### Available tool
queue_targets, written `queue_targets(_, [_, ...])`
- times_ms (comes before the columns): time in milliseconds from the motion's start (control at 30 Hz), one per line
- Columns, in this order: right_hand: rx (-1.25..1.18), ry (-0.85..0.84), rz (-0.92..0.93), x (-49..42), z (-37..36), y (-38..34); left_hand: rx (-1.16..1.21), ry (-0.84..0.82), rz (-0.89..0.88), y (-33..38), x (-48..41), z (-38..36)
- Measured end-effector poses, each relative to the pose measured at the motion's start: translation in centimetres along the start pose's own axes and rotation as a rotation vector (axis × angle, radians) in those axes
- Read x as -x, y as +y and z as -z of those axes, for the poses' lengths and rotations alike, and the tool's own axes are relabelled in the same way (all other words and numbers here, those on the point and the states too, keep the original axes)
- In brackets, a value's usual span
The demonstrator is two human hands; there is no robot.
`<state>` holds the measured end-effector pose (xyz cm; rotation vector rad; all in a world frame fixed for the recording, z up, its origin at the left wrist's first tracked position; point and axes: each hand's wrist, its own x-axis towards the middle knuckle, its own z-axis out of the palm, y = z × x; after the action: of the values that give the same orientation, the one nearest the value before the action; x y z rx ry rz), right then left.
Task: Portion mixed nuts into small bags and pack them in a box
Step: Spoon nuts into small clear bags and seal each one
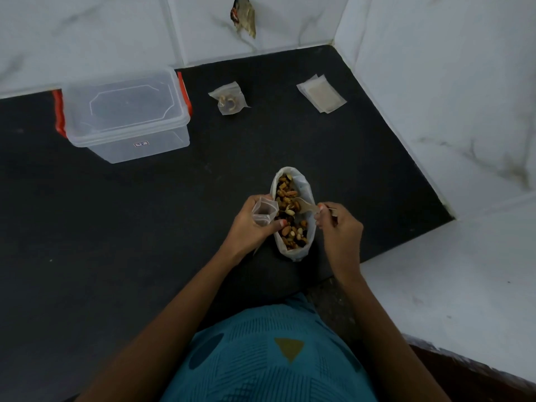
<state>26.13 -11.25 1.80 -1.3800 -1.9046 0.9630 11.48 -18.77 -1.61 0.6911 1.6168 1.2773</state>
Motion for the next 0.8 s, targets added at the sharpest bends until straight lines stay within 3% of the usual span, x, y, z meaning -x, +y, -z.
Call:
queue_targets(100, [-0.119, 0.029, -0.199, -1.0, 0.5, 0.1, -0.003, -0.005, 0.008, 0.2, 0.1, 0.0])
queue_targets(467, [-0.457, 0.039, -0.526, -1.1, 0.3, 1.2, -0.004, -0.034, 0.025, 0.4, 0.1, 0.0])
queue_targets(800, [-0.699, 0.018, -0.673, -0.9, 1.9, 1.0, 0.017, -0.032, 0.021, 0.3, 0.2, 0.0])
